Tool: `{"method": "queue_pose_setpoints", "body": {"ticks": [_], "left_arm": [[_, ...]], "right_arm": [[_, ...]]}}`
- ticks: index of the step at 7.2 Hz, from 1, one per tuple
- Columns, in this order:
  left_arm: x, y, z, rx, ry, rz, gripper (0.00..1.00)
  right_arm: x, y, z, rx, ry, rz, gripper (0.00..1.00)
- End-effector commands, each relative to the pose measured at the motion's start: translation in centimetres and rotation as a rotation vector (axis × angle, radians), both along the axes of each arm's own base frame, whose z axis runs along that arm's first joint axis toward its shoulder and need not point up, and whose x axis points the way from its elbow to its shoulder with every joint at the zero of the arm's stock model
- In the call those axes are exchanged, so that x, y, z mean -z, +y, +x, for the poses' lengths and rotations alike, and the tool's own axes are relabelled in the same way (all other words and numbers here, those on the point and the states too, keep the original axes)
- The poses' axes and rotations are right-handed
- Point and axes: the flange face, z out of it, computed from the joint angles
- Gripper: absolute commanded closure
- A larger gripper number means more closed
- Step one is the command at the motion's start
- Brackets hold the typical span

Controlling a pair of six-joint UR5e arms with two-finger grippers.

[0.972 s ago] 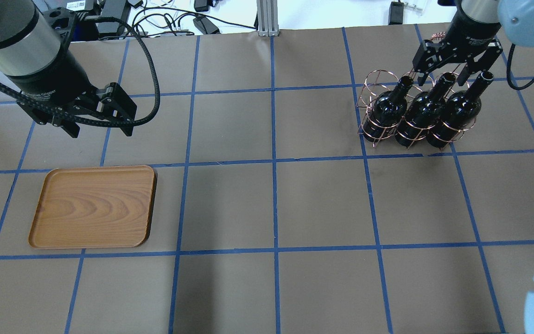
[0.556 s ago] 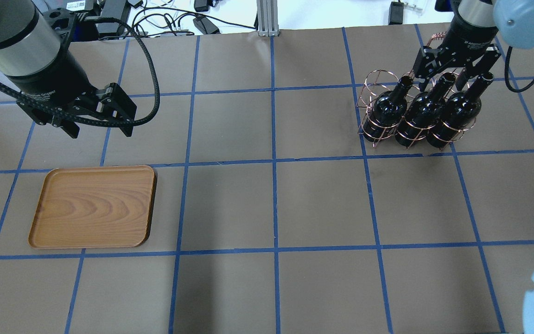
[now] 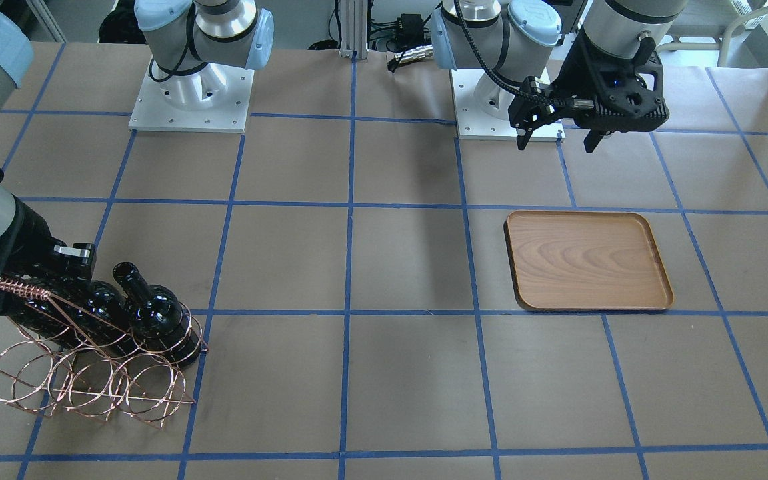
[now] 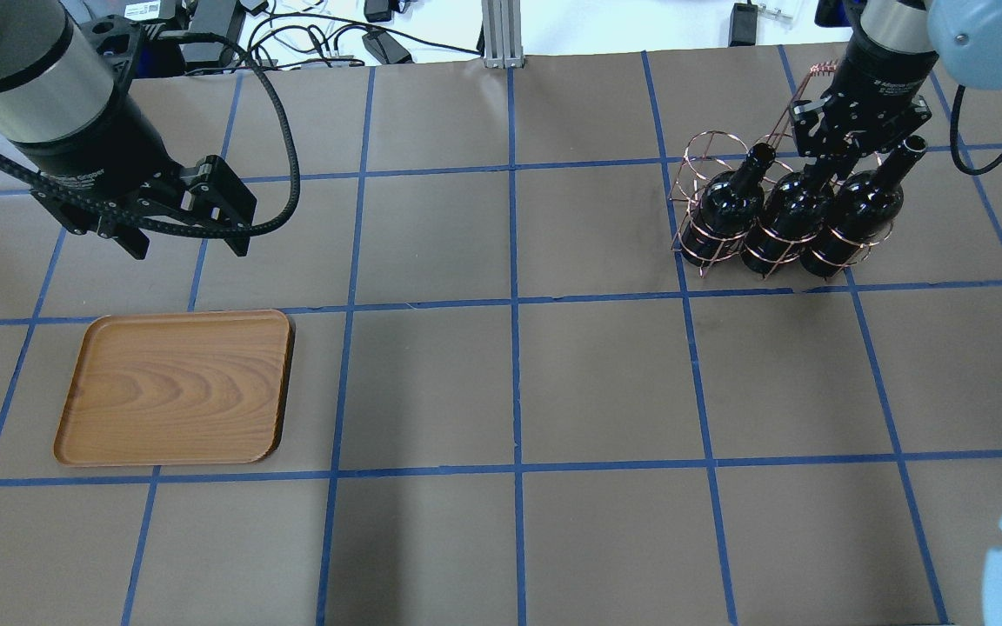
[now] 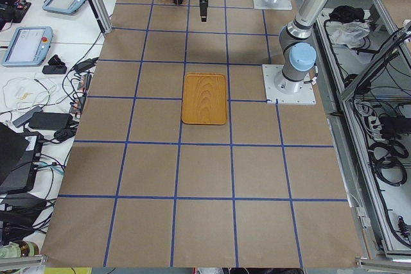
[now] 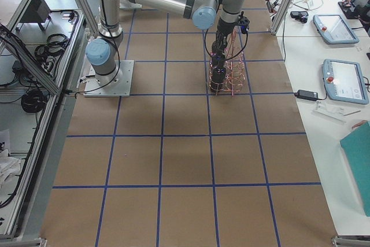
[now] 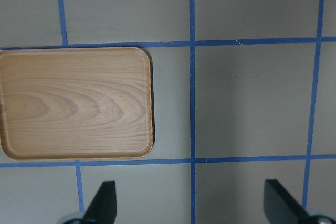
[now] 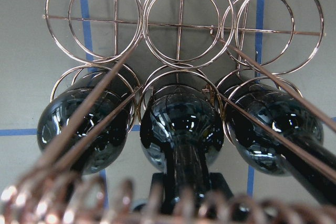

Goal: Take wine from basket and place on tray
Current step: 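Close the right gripper on the bottle neck and lift it out of the rack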

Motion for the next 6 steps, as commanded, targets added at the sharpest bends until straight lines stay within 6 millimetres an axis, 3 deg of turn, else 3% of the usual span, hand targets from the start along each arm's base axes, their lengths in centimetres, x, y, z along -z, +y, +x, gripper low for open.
{"method": "queue_pose_setpoints", "body": {"ticks": [1,3,4,6], "left_arm": [[0.0,0.0,0.0,-0.001,0.0,0.0,0.0],[-0.1,0.0,0.1,-0.002,0.0,-0.003,0.0],[0.0,-0.1,0.1,-0.002,0.0,-0.004,0.0],[0.0,-0.1,0.1,-0.002,0.0,-0.006,0.0]], "right_arm": [[-2.8,0.7,0.0,-0.004,0.016,-0.011,1.0],[-10.3,2.5,0.4,-0.003,0.014,-0.038,1.0],[-14.8,4.9,1.1,-0.006,0.013,-0.057,1.0],[-21.3,13.4,2.9,-0.008,0.036,-0.041,1.0]]}}
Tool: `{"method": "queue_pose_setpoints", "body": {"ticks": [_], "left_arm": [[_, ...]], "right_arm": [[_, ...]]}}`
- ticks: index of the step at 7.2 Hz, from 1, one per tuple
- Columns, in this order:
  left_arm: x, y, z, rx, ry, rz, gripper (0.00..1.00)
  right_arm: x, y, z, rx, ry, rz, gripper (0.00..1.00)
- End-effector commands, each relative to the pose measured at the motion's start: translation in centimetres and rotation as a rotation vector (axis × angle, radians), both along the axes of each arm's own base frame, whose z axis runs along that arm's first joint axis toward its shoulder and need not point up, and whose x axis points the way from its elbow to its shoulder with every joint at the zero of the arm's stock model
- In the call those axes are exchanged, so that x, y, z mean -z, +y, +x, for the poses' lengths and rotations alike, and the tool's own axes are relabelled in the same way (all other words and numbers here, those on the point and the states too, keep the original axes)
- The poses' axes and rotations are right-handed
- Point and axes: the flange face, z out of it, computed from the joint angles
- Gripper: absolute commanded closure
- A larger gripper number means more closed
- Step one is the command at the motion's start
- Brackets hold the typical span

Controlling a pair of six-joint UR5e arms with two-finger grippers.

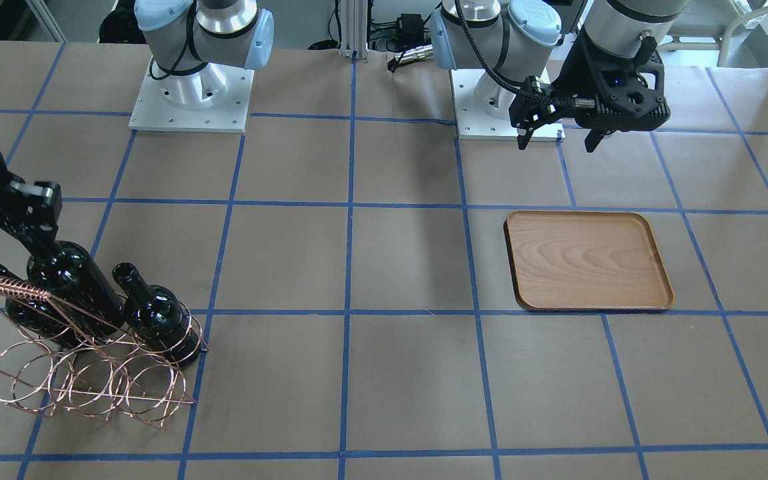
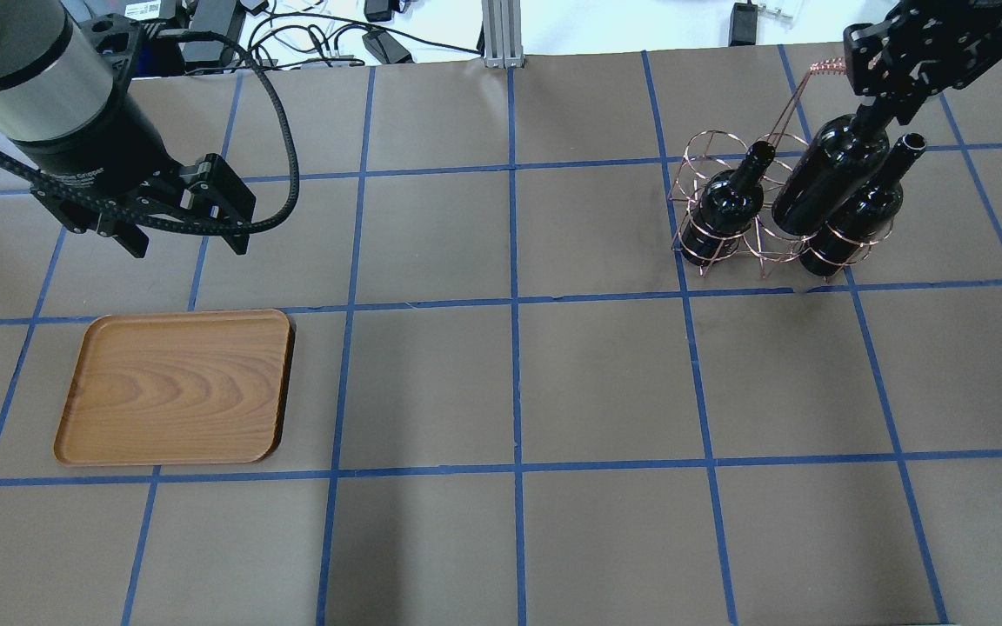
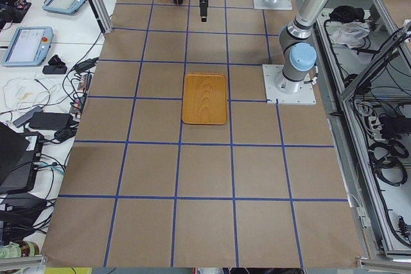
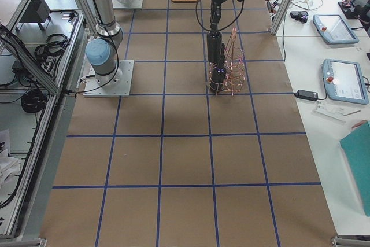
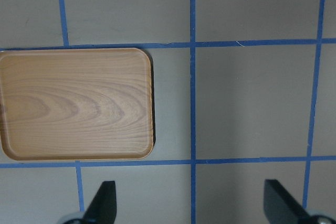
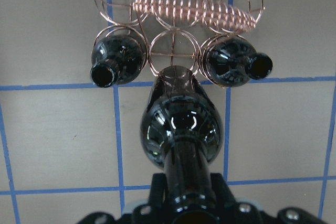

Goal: Take wine from basket and place on tray
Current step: 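Close the right gripper on the bottle neck and lift it out of the rack, then carry the bottle toward the table center and stand it upright, releasing it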

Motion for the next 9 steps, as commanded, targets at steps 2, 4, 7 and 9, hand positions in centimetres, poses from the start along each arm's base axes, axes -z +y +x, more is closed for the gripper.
{"method": "queue_pose_setpoints", "body": {"ticks": [2,4,7,9], "left_arm": [[-0.1,-0.1,0.1,-0.003,0.0,-0.003,0.0],[-0.1,-0.1,0.1,-0.003,0.0,-0.004,0.0],[-0.1,-0.1,0.2,0.0,0.0,-0.004,0.0],[-0.2,-0.1,0.2,0.017,-0.001,-0.006,0.0]], "right_arm": [[-6.7,11.0,6.8,0.02,0.002,0.02,1.0],[-2.2,10.7,17.4,0.112,-0.052,0.086,1.0],[7.5,7.6,33.9,0.21,-0.085,0.083,1.0],[13.8,5.6,38.0,0.236,-0.064,0.116,1.0]]}}
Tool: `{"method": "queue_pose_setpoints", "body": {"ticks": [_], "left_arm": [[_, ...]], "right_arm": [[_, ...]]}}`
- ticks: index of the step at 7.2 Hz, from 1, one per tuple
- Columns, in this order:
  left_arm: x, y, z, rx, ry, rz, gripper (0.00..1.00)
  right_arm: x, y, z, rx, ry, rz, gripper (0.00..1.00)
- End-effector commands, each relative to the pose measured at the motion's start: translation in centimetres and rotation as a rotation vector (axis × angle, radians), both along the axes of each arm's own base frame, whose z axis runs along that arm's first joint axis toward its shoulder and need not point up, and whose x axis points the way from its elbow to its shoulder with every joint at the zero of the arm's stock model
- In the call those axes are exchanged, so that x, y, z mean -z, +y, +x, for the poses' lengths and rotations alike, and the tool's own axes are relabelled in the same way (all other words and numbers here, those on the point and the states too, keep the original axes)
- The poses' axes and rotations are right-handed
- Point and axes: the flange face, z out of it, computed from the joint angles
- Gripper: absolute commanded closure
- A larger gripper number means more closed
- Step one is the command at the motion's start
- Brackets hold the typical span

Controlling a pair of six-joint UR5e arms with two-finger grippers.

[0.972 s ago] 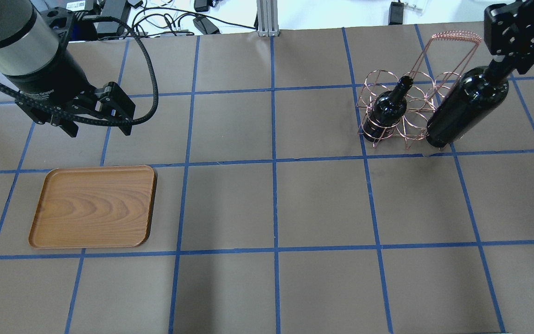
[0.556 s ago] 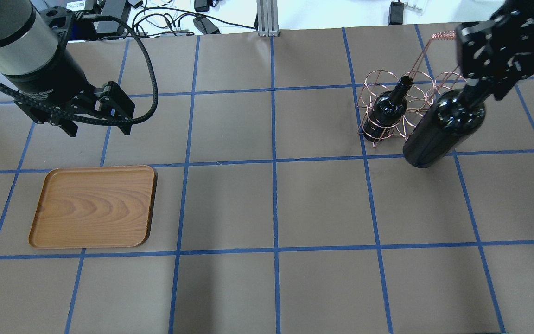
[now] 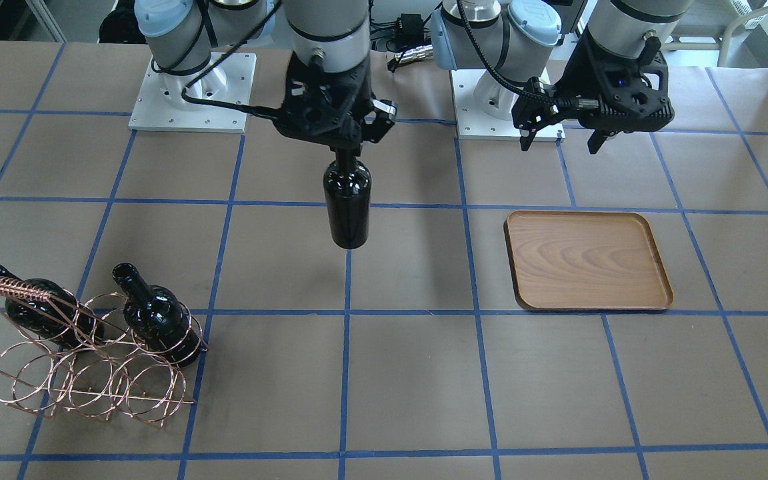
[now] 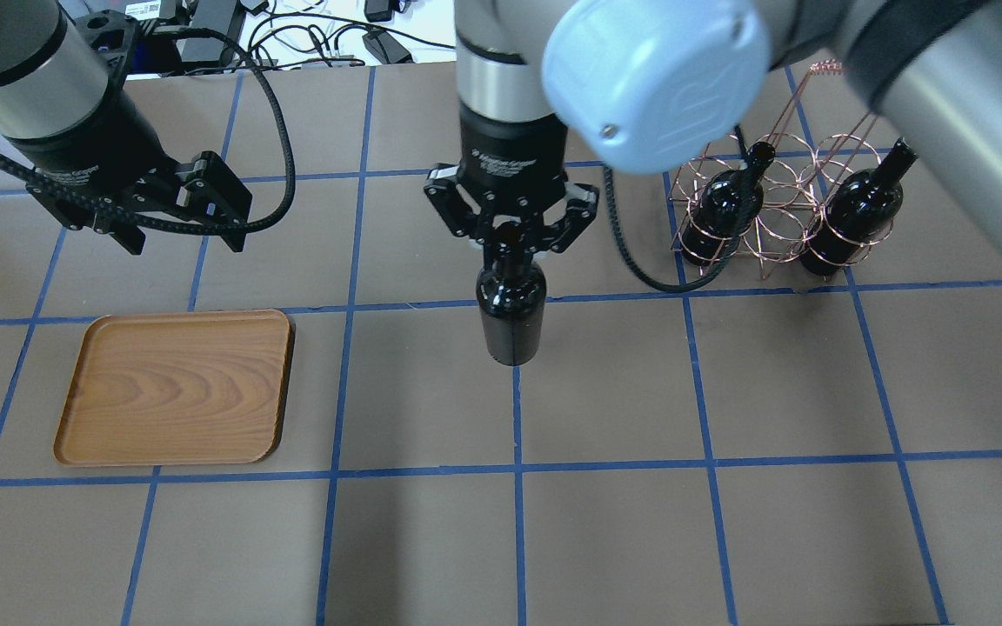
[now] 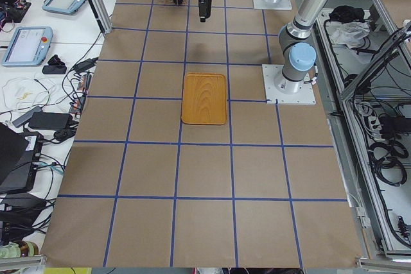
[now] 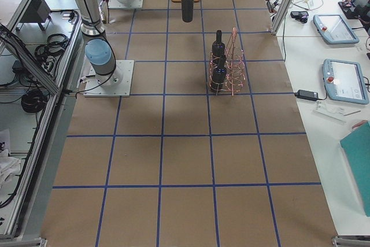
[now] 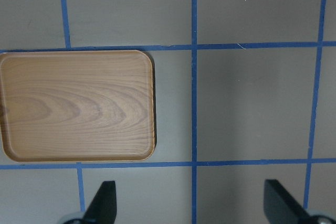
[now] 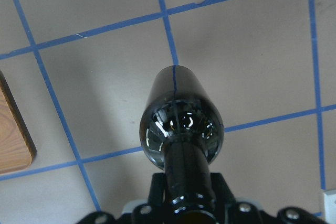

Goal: Take wine from basket and place on tray
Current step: 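Carry the bottle toward the table center and stand it upright, releasing it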

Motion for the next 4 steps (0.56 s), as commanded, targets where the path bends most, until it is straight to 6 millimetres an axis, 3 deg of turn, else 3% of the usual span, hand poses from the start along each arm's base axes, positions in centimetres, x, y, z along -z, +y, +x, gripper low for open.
{"method": "queue_pose_setpoints", "body": {"ticks": [1,4], "left_arm": [[0.0,0.0,0.0,0.007,0.0,0.0,0.0],[-0.2,-0.2,1.5,0.011,0.0,-0.003,0.0]], "right_arm": [[5.5,-1.2,3.9,0.029,-0.002,-0.004,1.0],[8.9,-0.9,4.7,0.073,0.015,-0.003,1.0]]}}
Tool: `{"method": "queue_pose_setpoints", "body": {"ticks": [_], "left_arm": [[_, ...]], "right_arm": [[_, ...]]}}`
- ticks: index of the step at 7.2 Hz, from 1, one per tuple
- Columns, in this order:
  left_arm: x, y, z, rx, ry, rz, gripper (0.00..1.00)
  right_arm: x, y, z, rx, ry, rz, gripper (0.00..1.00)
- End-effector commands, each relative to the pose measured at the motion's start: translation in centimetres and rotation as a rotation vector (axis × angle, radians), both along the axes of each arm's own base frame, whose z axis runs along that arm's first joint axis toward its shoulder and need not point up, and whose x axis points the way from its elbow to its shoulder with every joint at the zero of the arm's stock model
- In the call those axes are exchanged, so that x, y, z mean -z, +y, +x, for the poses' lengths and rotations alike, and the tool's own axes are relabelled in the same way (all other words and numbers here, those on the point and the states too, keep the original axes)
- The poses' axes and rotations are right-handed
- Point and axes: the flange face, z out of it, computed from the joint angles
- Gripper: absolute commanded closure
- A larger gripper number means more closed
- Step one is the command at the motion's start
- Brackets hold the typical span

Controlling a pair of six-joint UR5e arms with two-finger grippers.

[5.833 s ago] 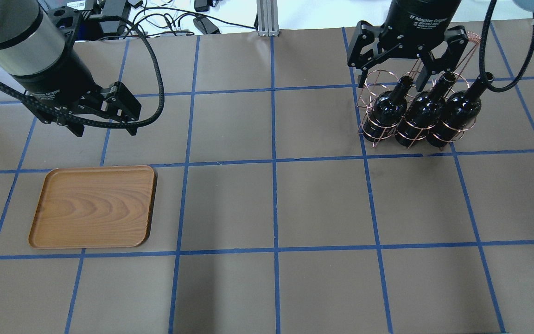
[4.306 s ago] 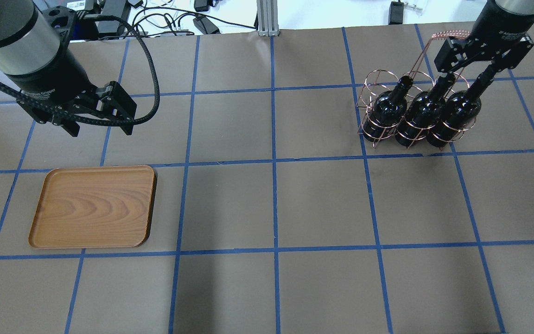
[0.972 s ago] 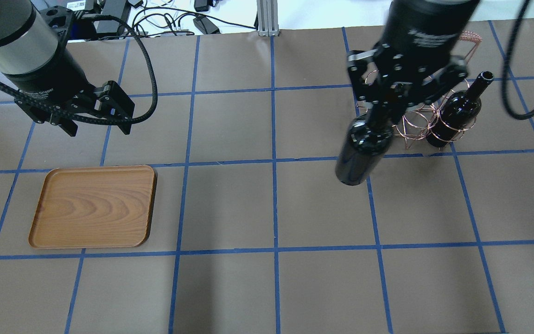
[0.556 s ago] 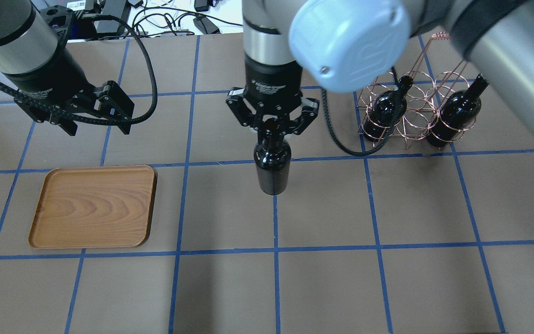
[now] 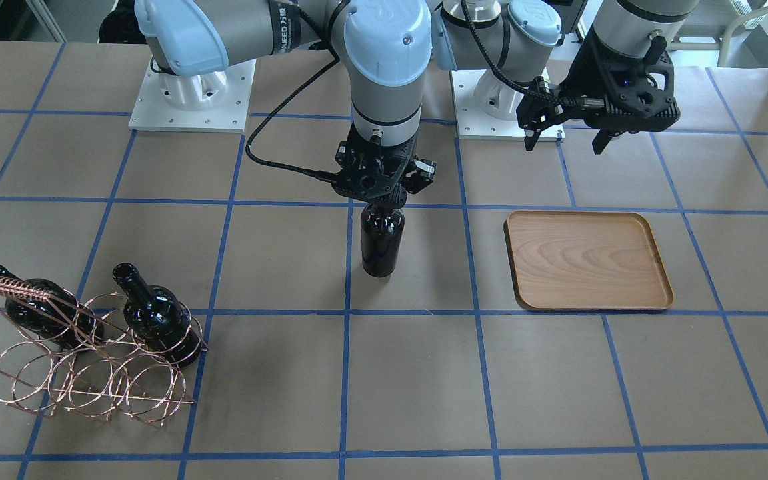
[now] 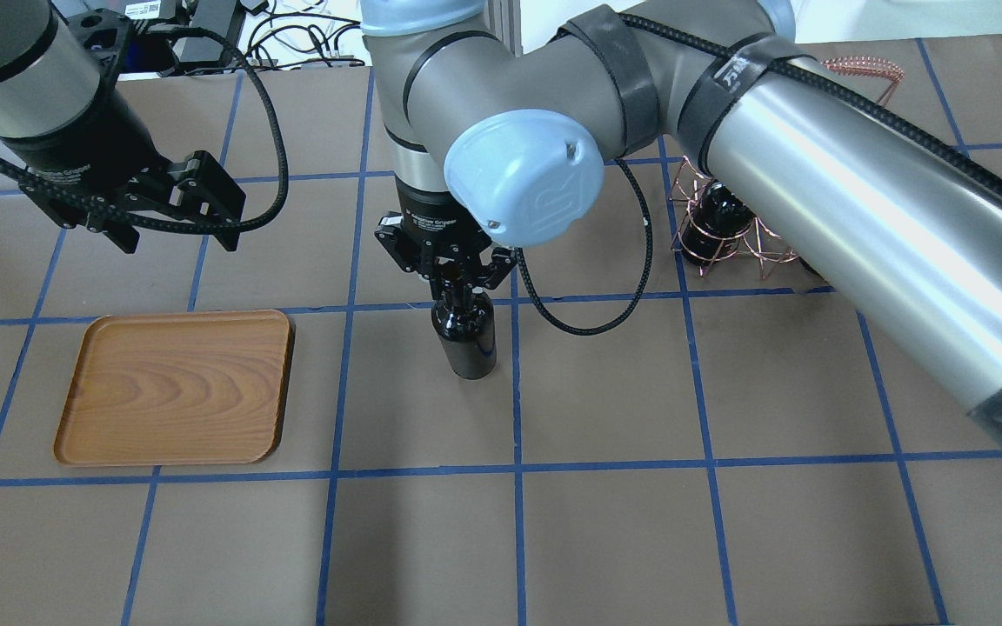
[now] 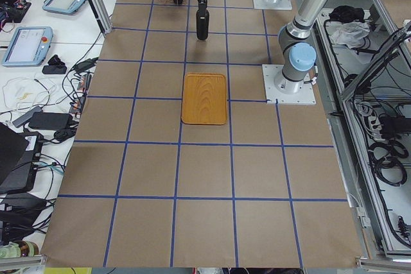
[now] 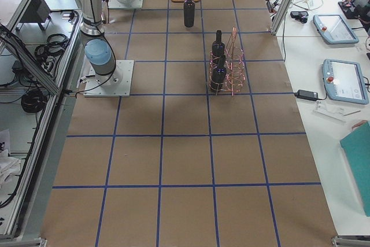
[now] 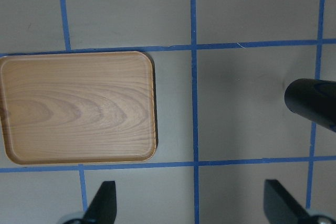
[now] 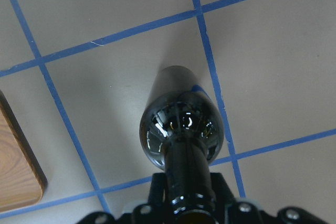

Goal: Take wine from basket and place on tray
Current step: 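Carry the bottle toward the table center and stand it upright, releasing it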

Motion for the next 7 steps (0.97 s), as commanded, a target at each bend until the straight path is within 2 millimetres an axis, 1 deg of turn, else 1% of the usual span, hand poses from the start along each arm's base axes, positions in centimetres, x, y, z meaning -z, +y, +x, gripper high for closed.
{"method": "queue_pose_setpoints", "body": {"ticks": [1,2,3,4,5,6,7], "left_arm": [[0.0,-0.1,0.5,0.011,0.002,0.001,0.0],[0.0,0.0,0.4,0.013,-0.001,0.001,0.0],[-0.4,0.3,0.3,0.014,-0.002,-0.005,0.0],[-0.3,0.3,0.3,0.014,-0.002,-0.005,0.0],[-0.1,-0.1,0.6,0.008,0.002,-0.003,0.0],[0.8,-0.7,0.6,0.008,0.015,0.019,0.0],[0.5,-0.5,0.5,0.005,0.012,0.01,0.0]], "right_arm": [[1.3,0.2,0.8,0.024,0.011,-0.014,1.0],[1.6,0.4,0.7,0.022,0.02,-0.009,0.55],[1.1,-0.2,0.6,0.019,-0.005,-0.017,0.01],[-0.4,-1.1,-0.1,0.036,-0.036,-0.027,0.0],[-3.0,-2.0,-0.8,0.056,-0.083,-0.049,0.0],[-5.5,-3.6,-4.4,0.016,-0.104,-0.071,0.0],[-8.6,-4.8,-11.2,-0.107,-0.104,-0.091,0.0]]}}
